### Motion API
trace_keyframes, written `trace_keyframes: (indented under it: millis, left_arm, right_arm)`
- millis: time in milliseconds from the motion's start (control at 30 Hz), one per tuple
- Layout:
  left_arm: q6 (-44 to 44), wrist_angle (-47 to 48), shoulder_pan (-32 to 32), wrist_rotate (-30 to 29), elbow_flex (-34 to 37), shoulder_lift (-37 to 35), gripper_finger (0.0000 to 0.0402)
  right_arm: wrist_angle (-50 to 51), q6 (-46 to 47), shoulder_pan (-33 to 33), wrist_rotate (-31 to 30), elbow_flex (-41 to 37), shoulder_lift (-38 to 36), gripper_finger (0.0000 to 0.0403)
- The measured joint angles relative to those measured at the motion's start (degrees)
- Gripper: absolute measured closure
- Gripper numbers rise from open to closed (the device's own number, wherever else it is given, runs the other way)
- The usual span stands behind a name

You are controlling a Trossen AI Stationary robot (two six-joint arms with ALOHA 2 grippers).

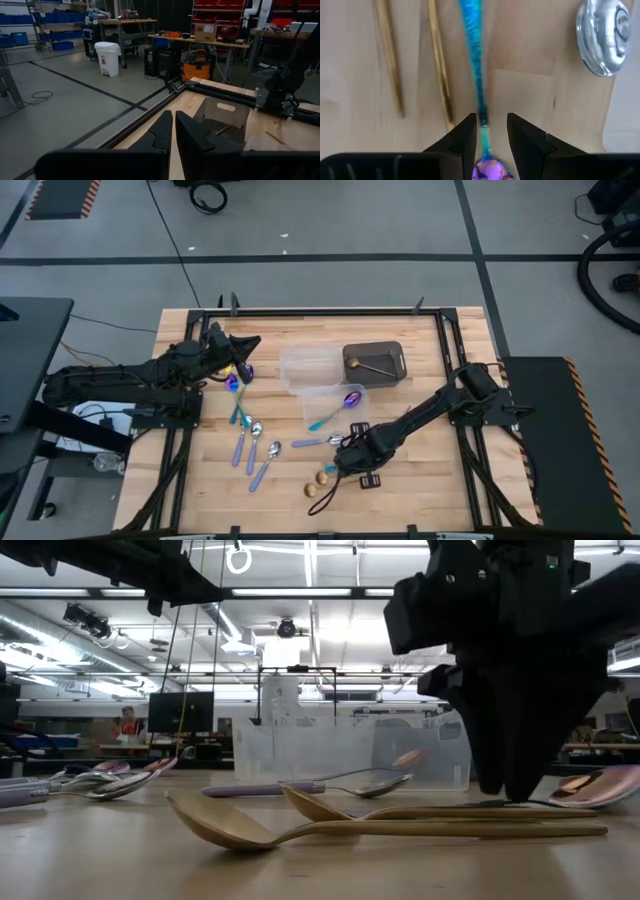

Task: Sort silverware by color (type)
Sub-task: Put the purple spoon into the bottom transparent bin

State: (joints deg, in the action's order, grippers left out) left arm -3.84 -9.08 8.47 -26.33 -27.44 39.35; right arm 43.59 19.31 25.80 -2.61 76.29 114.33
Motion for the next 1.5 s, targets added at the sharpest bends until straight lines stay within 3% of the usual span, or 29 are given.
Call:
trace_keyframes:
  millis: [433, 767, 1500]
  left_arm:
    - [0.1, 0.0, 0.0, 0.0, 0.0, 0.0, 0.0372]
    - [1.7, 0.1, -0.1, 0.7, 0.0, 0.0, 0.0372]
    - [2.7, 1.0, -0.1, 3.1, 0.0, 0.0, 0.0372]
  right_arm:
    - [-1.4, 0.6, 0.0, -1.4, -2.2, -0.3, 0.0285]
    - [-2.0, 0.9, -0.5, 1.2, -2.4, -0.2, 0.0285]
    - [1.7, 0.5, -0.4, 0.1, 1.5, -0.1, 0.0285]
